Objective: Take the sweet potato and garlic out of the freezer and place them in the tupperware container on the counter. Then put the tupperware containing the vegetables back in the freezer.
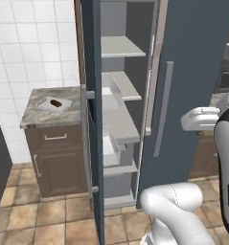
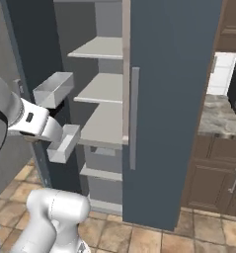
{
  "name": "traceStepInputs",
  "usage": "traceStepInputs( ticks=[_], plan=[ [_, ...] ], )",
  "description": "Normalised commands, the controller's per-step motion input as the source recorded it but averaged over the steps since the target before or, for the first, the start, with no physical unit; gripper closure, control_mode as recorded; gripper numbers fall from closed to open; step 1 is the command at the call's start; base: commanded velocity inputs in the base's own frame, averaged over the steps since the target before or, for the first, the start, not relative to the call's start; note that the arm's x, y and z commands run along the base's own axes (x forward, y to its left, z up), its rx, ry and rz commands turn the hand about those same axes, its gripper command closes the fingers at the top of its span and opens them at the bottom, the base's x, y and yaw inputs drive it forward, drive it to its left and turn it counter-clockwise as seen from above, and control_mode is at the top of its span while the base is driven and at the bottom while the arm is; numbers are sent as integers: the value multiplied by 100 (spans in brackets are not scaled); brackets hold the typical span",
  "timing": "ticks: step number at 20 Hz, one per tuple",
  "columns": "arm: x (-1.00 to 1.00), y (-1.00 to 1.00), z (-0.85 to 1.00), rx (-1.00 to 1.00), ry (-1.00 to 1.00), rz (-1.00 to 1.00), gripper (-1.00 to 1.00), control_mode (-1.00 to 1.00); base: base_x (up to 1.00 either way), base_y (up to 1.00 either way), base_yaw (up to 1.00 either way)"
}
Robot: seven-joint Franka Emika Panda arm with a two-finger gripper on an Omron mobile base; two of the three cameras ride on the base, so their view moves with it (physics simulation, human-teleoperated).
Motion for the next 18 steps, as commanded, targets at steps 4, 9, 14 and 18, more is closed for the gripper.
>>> traceStepInputs(
  ticks=[4, 9, 14, 18],
  plan=[
    [0, 0, 0, 0, 0, 0, 100, 100, 0, 92, 0],
    [0, 0, 0, 0, 0, 0, 100, 100, -9, 98, 0],
    [0, 0, 0, 0, 0, 0, 100, 100, -2, 89, -3],
    [0, 0, 0, 0, 0, 0, 100, 100, 29, 42, -9]
  ],
)
